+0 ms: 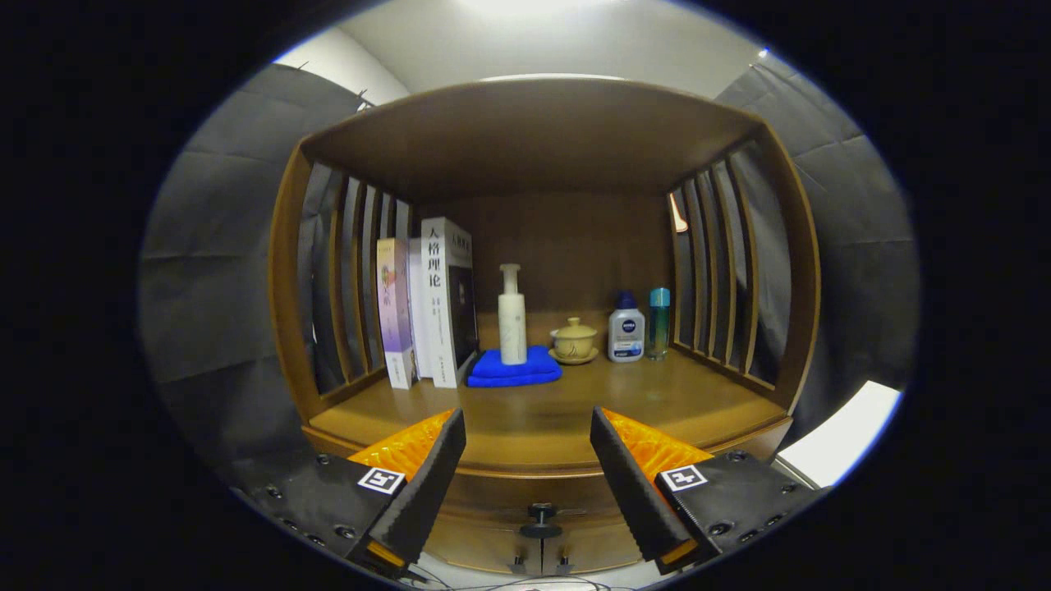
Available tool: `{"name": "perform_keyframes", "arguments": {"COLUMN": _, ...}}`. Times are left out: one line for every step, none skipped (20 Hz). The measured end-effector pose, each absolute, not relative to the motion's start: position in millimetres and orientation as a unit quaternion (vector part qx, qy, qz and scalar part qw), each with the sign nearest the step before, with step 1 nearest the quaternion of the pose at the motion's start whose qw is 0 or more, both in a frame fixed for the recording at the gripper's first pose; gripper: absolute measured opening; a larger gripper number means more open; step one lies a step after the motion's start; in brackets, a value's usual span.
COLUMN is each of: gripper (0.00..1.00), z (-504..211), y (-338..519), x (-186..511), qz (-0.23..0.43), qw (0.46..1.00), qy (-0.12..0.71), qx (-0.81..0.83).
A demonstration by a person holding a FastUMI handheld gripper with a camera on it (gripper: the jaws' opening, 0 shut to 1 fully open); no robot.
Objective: Pull open the drawer, take out the items inside it, and place them on the countertop above the cabinet.
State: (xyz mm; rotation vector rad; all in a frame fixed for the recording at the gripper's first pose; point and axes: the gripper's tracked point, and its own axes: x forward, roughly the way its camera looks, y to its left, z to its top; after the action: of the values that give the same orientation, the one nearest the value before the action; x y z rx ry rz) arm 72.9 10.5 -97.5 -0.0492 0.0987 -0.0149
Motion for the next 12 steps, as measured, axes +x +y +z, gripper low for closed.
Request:
{"name": "perform_keyframes", "arguments": {"gripper": 0.97, "z": -104.3, "y": 12.7, "x": 73.2, "qz": -0.006, "qw": 0.998, "qy": 0.052, "qx": -0.032}}
{"name": "perform_keyframes", "arguments": {"gripper": 0.97, "z": -111.2, "y": 14.2, "x": 76.6, "qz": -0.005, "qw": 0.998, "qy": 0.053, "qx": -0.036}}
{"name": "perform_keyframes", "arguments": {"gripper": 0.97, "z": -121.0, "y": 15.4, "x": 82.9, "qz": -0.004, "qw": 0.998, "qy": 0.054, "qx": -0.038}}
{"name": "perform_keyframes", "arguments": {"gripper": 0.97, "z": -126.9, "y": 14.6, "x": 86.2, "qz": -0.006, "qw": 0.998, "qy": 0.053, "qx": -0.036}}
{"name": "perform_keyframes", "arguments": {"gripper": 0.98, "z": -135.7, "y": 12.6, "x": 87.8, "qz": -0.009, "qw": 0.998, "qy": 0.054, "qx": -0.033}}
{"name": "perform_keyframes", "arguments": {"gripper": 0.98, "z": -143.1, "y": 8.8, "x": 89.1, "qz": -0.014, "qw": 0.998, "qy": 0.057, "qx": -0.029}}
{"name": "perform_keyframes", "arguments": {"gripper": 0.98, "z": -150.2, "y": 5.4, "x": 89.9, "qz": -0.020, "qw": 0.998, "qy": 0.061, "qx": -0.024}}
{"name": "perform_keyframes", "arguments": {"gripper": 0.98, "z": -152.4, "y": 4.2, "x": 89.3, "qz": -0.020, "qw": 0.998, "qy": 0.059, "qx": -0.017}}
{"name": "perform_keyframes", "arguments": {"gripper": 0.97, "z": -147.8, "y": 4.1, "x": 91.8, "qz": -0.022, "qw": 0.999, "qy": 0.045, "qx": -0.014}}
{"name": "perform_keyframes", "arguments": {"gripper": 0.97, "z": -150.2, "y": 1.2, "x": 89.5, "qz": -0.027, "qw": 0.999, "qy": 0.044, "qx": -0.014}}
{"name": "perform_keyframes", "arguments": {"gripper": 0.96, "z": -150.8, "y": 0.7, "x": 85.6, "qz": -0.029, "qw": 0.999, "qy": 0.040, "qx": -0.012}}
{"name": "perform_keyframes", "arguments": {"gripper": 0.96, "z": -149.6, "y": 0.6, "x": 82.6, "qz": -0.032, "qw": 0.999, "qy": 0.034, "qx": -0.012}}
